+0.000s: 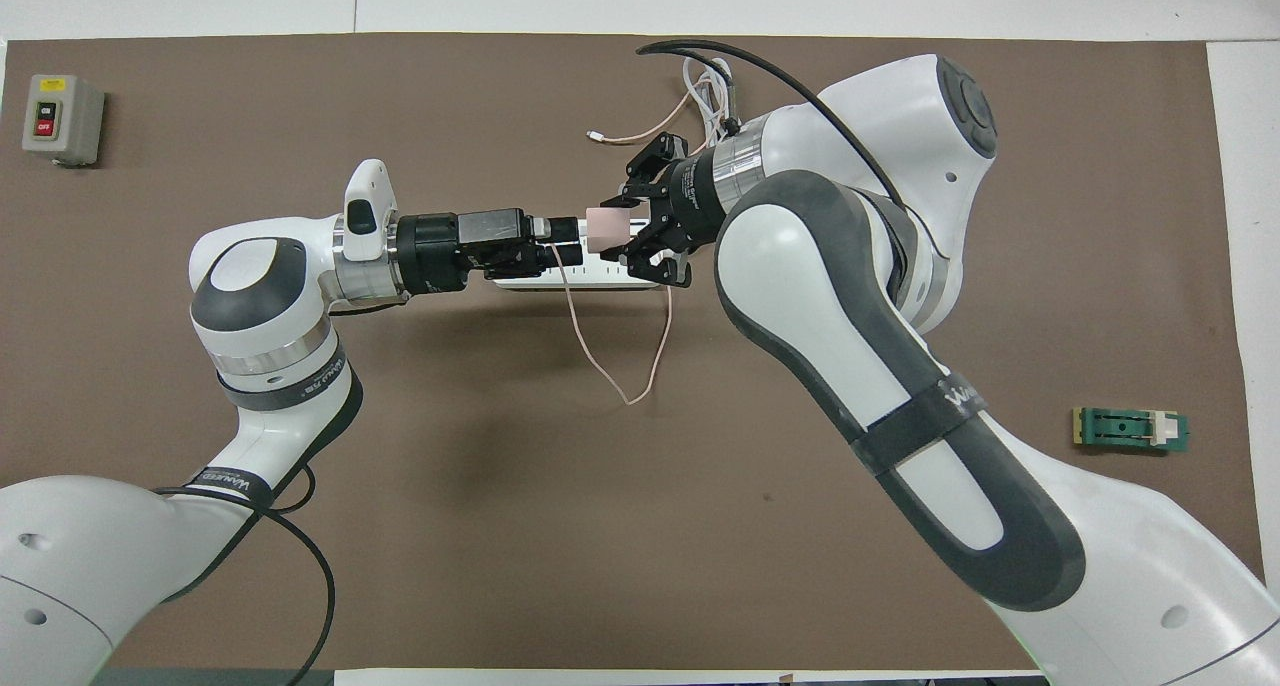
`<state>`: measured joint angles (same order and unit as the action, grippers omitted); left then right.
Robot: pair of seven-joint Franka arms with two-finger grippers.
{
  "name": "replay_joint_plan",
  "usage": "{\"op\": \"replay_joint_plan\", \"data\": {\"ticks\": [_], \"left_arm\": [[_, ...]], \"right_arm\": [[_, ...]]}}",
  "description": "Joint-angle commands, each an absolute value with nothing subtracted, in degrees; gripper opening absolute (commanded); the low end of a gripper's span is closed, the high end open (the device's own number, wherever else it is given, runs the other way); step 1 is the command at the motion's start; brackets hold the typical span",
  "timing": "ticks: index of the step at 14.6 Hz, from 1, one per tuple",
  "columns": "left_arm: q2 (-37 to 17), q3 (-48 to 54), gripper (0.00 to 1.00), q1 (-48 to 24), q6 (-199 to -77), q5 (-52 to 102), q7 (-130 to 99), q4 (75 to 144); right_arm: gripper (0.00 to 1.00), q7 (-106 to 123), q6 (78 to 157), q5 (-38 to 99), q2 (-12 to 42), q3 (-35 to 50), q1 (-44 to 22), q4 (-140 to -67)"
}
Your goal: Plug charger into power strip
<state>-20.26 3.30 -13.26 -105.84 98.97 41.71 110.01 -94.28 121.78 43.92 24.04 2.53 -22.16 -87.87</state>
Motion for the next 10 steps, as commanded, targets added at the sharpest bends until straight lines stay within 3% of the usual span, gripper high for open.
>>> {"op": "replay_joint_plan", "data": {"ticks": [1,10], "left_arm": [[-21.6,2.7,1.00,-14.2,-107.1,100.1,41.8,107.7],[-21.8,2.7,1.00,-15.2,-107.2,99.9,42.0,108.2]], "right_arm": [[0.00,-95.0,122.5,44.9,24.0,3.2,-22.1,-87.9],[0.00,-95.1,122.4,45.0,24.0,3.3,-22.1,-87.8]]}}
